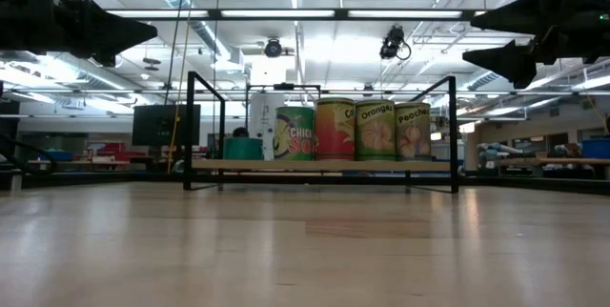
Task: Pick and place cans onto a shelf
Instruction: Return to Home Position
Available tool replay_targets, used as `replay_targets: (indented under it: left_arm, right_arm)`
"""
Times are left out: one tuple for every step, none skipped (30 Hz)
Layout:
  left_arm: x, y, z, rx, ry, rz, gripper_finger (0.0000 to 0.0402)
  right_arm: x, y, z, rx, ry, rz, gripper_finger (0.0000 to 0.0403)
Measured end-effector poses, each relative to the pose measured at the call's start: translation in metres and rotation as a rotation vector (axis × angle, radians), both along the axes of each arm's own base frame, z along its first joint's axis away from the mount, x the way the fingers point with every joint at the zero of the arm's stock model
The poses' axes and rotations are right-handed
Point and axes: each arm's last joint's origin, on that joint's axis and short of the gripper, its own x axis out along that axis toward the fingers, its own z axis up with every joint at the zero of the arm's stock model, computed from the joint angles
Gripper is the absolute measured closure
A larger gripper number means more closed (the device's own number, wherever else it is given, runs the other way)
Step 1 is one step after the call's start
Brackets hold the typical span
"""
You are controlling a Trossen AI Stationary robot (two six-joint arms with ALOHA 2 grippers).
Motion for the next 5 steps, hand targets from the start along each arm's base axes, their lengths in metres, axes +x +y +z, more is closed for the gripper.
replay_targets:
  left_arm:
    - [0.0000,0.0000,0.0000,0.000,0.000,0.000,0.0377]
    - [0.0000,0.0000,0.0000,0.000,0.000,0.000,0.0377]
    - [0.0000,0.0000,0.0000,0.000,0.000,0.000,0.0377]
    - [0.0000,0.0000,0.0000,0.000,0.000,0.000,0.0377]
    - [0.0000,0.0000,0.0000,0.000,0.000,0.000,0.0377]
  right_arm:
    - [0.0000,0.0000,0.0000,0.000,0.000,0.000,0.0054]
    - [0.0000,0.0000,-0.0001,0.000,0.000,0.000,0.0054]
    - [0.0000,0.0000,0.0000,0.000,0.000,0.000,0.0054]
    - [0.0000,0.0000,-0.0001,0.000,0.001,0.000,0.0054]
    - [0.0000,0.0000,-0.0001,0.000,0.000,0.000,0.0054]
